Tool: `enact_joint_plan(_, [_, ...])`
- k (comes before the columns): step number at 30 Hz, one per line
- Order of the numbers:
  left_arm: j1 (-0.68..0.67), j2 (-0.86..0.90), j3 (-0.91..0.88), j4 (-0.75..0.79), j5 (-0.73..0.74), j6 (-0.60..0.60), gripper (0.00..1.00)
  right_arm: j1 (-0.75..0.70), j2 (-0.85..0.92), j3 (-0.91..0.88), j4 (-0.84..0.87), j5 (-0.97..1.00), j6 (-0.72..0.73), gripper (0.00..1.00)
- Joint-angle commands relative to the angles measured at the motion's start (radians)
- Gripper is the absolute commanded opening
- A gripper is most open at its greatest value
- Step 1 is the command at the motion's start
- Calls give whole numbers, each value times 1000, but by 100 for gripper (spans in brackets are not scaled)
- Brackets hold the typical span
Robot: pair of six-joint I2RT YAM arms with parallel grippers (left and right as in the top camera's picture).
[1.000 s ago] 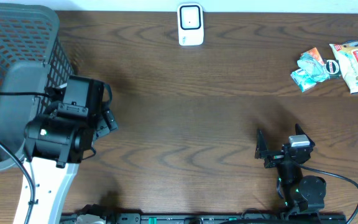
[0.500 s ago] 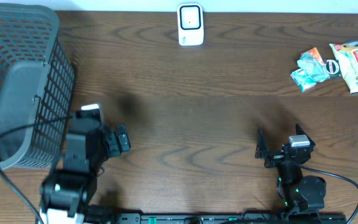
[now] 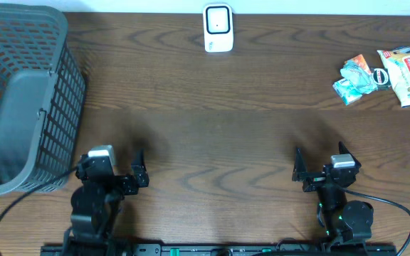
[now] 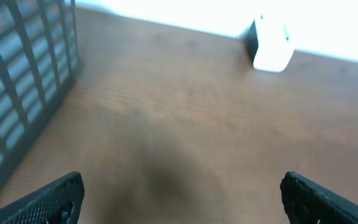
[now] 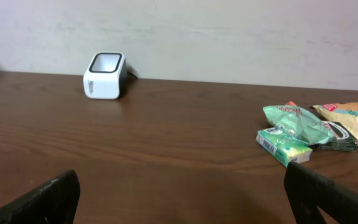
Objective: Scan the item barcode
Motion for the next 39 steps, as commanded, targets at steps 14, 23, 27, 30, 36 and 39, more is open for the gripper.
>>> enact_joint_plan(14, [97, -193, -262, 378, 63, 47, 100, -8, -6, -1, -5, 5, -16, 99])
enact_joint_plan(23, [146, -193, -278, 390, 92, 56, 100, -8, -6, -1, -5, 5, -16, 99])
enact_joint_plan(27, [146, -193, -278, 316, 91, 74, 100, -8, -6, -1, -5, 5, -16, 99])
enact_joint_plan(30, [146, -193, -278, 283, 94, 92, 100, -8, -6, -1, -5, 5, -16, 99])
enact_joint_plan(36, [146, -193, -278, 282, 95, 134, 100, -8, -6, -1, -5, 5, -16, 99])
enact_joint_plan(39, [146, -193, -278, 282, 95, 171, 100, -8, -6, -1, -5, 5, -16, 99])
